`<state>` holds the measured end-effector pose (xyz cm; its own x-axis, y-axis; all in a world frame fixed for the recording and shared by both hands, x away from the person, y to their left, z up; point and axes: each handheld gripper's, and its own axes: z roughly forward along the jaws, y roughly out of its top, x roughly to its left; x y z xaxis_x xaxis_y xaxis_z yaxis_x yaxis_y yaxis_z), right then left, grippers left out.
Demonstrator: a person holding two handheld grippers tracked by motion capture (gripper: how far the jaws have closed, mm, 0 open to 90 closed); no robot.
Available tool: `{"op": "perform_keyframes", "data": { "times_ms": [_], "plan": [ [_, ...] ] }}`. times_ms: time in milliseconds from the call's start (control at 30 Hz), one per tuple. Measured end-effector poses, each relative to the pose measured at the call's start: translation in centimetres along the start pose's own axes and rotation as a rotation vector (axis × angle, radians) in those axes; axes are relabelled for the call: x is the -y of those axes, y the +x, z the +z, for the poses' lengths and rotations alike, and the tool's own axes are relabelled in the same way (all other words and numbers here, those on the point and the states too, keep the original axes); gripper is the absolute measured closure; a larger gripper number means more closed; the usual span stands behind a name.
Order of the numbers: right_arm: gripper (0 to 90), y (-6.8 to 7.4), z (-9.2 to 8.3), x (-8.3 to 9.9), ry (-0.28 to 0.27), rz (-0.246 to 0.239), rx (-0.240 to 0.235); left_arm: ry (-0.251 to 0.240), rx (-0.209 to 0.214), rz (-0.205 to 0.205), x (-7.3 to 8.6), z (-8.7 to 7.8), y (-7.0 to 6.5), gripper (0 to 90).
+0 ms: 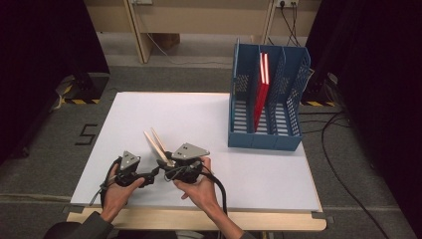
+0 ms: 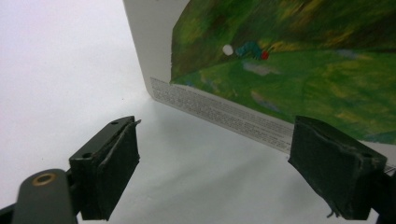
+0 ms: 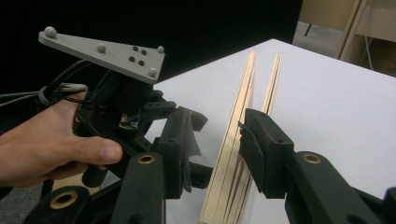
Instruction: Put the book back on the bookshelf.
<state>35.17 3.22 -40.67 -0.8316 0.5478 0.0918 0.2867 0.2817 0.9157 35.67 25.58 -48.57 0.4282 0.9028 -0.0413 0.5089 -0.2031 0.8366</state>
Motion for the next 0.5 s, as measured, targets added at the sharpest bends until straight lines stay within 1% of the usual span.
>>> {"op": "perform_keyframes", "data": {
  "times_ms": [33,67,167,300,333,367,433,467,500],
  "plan": [
    [60.8,0.03,0.03,0.0,-0.001,-0.005,-0.002,-0.003,0.001,0.001,-0.02,-0.01,0.0,15.0],
    [60.6,0.08,0.02,0.0,0.002,-0.011,0.006,-0.006,0.001,0.001,-0.02,0.0,0.0,15.0],
    [60.2,0.13,0.06,0.01,0.0,-0.014,0.006,-0.003,-0.003,0.002,-0.01,0.0,-0.06,15.0],
    [58.1,0.26,0.06,0.07,-0.004,-0.004,0.004,-0.004,0.0,0.005,-0.01,0.03,-0.12,14.9],
    [57.7,0.19,0.08,0.06,-0.008,-0.012,0.0,-0.004,0.001,0.006,-0.01,0.04,-0.11,15.0],
    [56.5,0.14,0.0,0.03,-0.007,-0.008,0.007,-0.005,0.001,0.005,-0.01,0.05,-0.09,15.0],
    [56.0,0.0,-0.12,-0.03,-0.023,0.002,0.012,-0.009,0.0,0.003,-0.02,0.01,-0.03,15.0],
    [55.8,-0.07,-0.28,-0.07,-0.041,0.008,0.014,-0.008,-0.001,0.003,-0.03,-0.02,0.0,15.0],
    [55.8,-0.16,-0.41,-0.14,-0.052,-0.001,0.021,-0.008,-0.001,0.001,-0.02,0.01,0.02,15.0]
  ]
}}
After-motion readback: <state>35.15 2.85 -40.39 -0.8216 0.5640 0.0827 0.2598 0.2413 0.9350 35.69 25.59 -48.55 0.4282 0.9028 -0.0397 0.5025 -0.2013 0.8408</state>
